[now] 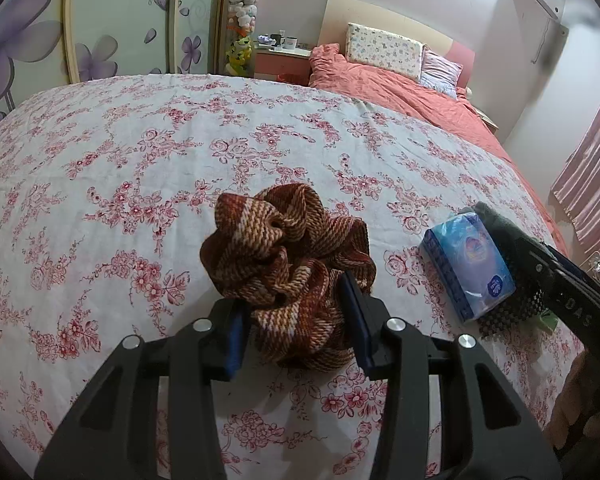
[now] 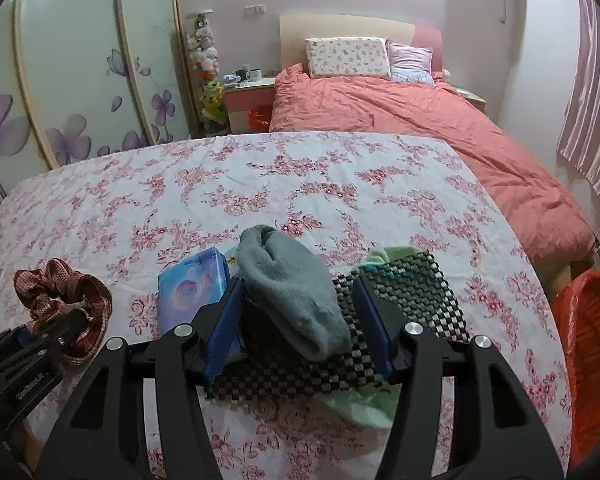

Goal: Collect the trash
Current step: 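Grasp the grey sock with the right tool and lift it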

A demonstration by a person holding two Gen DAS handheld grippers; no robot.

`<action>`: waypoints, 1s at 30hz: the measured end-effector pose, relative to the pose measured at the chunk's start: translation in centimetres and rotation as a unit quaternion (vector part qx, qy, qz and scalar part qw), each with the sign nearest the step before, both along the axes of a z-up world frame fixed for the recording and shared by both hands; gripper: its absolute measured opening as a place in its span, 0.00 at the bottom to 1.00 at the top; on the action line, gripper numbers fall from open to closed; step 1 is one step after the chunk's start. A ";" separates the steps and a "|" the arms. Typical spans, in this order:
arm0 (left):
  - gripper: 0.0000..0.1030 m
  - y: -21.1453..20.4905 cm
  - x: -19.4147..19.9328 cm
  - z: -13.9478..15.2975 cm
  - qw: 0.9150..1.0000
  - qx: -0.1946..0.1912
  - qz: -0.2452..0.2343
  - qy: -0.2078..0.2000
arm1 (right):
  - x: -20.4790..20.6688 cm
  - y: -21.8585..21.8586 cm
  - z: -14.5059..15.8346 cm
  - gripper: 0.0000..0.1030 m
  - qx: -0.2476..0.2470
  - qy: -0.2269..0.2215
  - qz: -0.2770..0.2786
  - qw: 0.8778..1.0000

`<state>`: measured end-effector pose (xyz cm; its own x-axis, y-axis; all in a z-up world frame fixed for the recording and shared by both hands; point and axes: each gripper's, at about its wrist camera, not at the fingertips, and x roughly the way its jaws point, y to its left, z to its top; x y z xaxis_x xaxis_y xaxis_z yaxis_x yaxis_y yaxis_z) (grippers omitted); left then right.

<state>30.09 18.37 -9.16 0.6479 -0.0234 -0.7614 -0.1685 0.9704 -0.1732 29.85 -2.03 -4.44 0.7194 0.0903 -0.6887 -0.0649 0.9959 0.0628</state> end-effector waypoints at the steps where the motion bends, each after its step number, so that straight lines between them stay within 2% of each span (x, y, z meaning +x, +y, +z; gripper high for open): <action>1: 0.42 0.0 0.0 0.0 1.000 0.000 0.000 0.000 | 0.1 0.1 -0.1 0.55 -0.003 -0.001 0.001 1.000; 2: 0.42 0.0 0.0 0.0 1.000 0.000 0.000 0.000 | 0.2 0.2 -0.2 0.54 -0.005 0.001 0.002 1.000; 4: 0.42 0.0 0.0 0.0 1.000 0.000 0.000 0.000 | 0.3 0.3 -0.4 0.31 -0.005 0.004 0.006 1.000; 5: 0.42 0.0 0.0 0.0 1.000 0.000 0.000 0.000 | 0.4 0.2 -0.5 0.28 -0.002 0.009 0.007 1.000; 7: 0.42 0.0 0.0 0.0 1.000 0.000 0.000 0.000 | 0.1 -0.5 -0.4 0.15 0.016 0.006 0.004 1.000; 11: 0.42 0.2 -0.1 0.0 1.000 -0.011 -0.002 -0.004 | -1.0 -2.1 0.2 0.12 0.052 -0.003 -0.001 0.999; 15: 0.41 0.8 -0.2 0.0 0.999 -0.033 -0.005 -0.011 | -2.3 -3.1 1.0 0.11 0.060 -0.022 0.003 0.998; 22: 0.21 -0.4 -0.1 0.3 1.000 -0.012 -0.022 -0.015 | -2.9 -3.9 1.2 0.11 0.069 -0.024 0.001 0.997; 30: 0.18 -1.3 -0.5 2.1 0.999 0.007 -0.029 -0.029 | -3.9 -4.8 2.1 0.12 0.075 -0.036 0.001 0.997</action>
<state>29.61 17.03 -7.09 0.6887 -0.0512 -0.7233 -0.1020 0.9807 -0.1666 25.92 -6.80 -2.31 0.7662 0.1898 -0.6139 -0.0761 0.9755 0.2065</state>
